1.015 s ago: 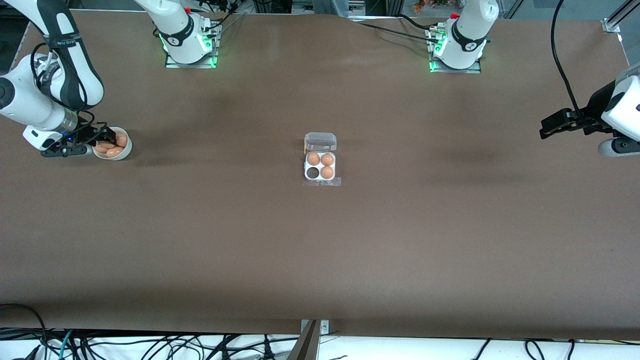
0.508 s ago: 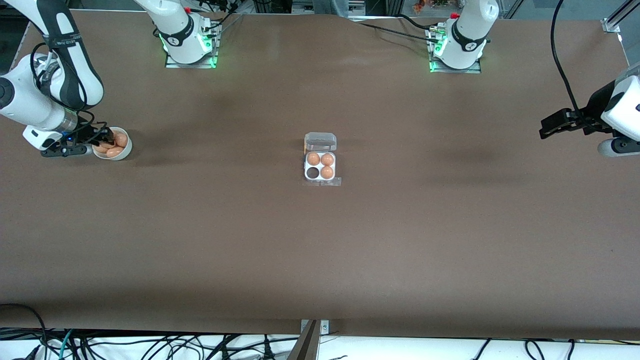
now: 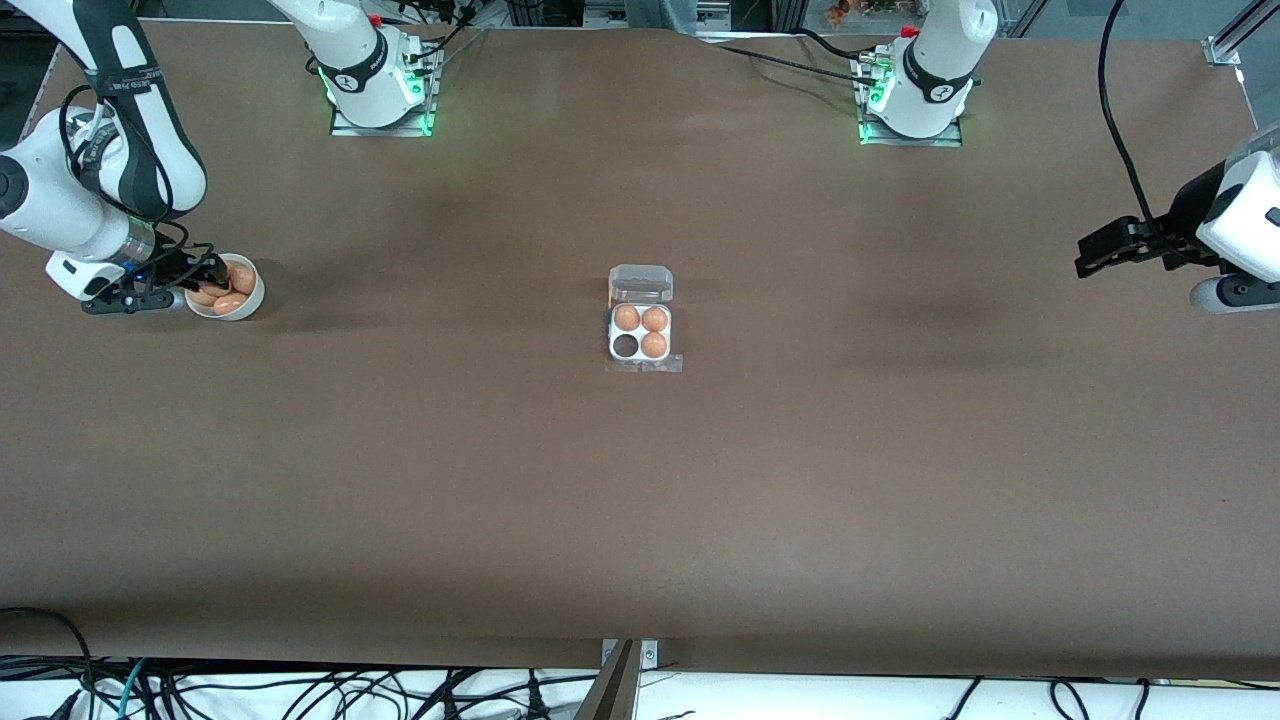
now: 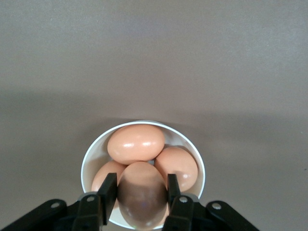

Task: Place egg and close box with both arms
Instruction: 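Close the right gripper on one brown egg in the bowl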

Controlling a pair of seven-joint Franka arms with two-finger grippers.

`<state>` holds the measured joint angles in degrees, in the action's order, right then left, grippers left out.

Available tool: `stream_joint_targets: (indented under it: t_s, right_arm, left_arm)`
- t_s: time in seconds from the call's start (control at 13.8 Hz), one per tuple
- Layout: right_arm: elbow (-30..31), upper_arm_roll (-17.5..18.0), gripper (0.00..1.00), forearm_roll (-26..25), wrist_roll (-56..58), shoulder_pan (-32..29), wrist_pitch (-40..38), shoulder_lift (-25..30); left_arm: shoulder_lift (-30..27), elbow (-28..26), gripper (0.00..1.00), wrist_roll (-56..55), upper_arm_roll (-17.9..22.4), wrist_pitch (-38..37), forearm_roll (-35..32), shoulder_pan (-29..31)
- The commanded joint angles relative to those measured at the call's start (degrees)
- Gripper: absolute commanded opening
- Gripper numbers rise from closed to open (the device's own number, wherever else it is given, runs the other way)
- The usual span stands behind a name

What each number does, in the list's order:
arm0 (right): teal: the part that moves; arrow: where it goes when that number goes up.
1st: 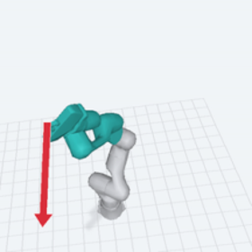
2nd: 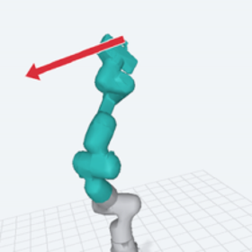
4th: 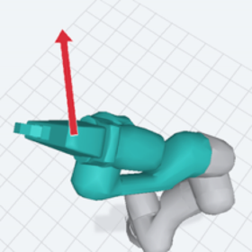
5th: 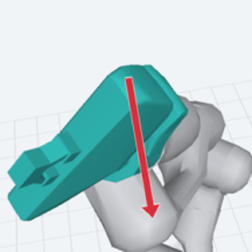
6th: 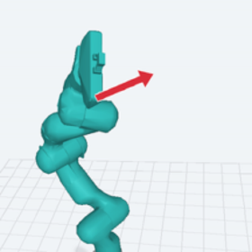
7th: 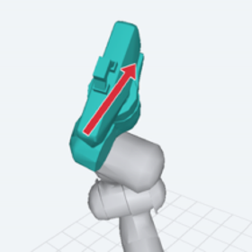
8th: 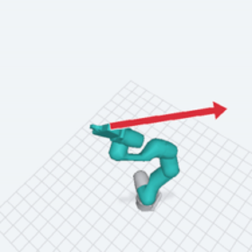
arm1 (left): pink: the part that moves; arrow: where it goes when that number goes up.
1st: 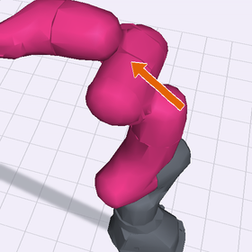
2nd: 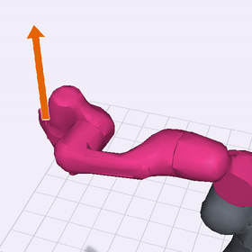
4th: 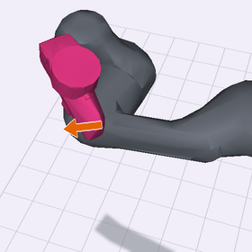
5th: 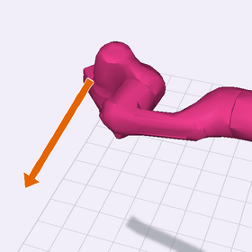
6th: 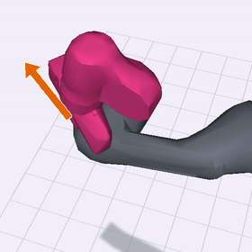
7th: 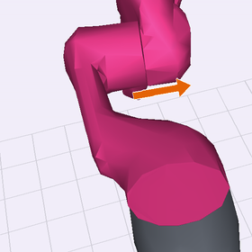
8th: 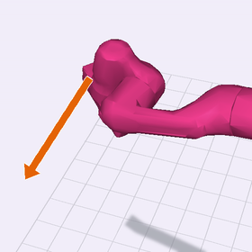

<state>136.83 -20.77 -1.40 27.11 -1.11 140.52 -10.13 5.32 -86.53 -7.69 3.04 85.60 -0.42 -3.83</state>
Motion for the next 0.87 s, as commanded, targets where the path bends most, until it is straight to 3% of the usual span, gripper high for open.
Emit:
stream_joint_targets:
  t_s: [0.0,0.51,0.8]
  right_arm:
    - [-3.0,0.3,0.32,0.3,0.1,0.1,-5.0,0.6]
    - [-16.6,0.6,0.32,0.3,-7.6,5.9,-23.0,-0.8]
    - [-25.7,0.6,0.32,3.2,-16.6,14.4,-28.7,-4.9]
  left_arm:
    - [0.7,1.5,1.0,0.3,0.1,-0.5,-0.1,-0.3]
    - [1.3,1.5,1.0,0.7,0.2,-0.5,-0.1,-0.2]
    - [1.4,1.5,1.0,0.7,0.2,-0.5,0.0,-0.1]
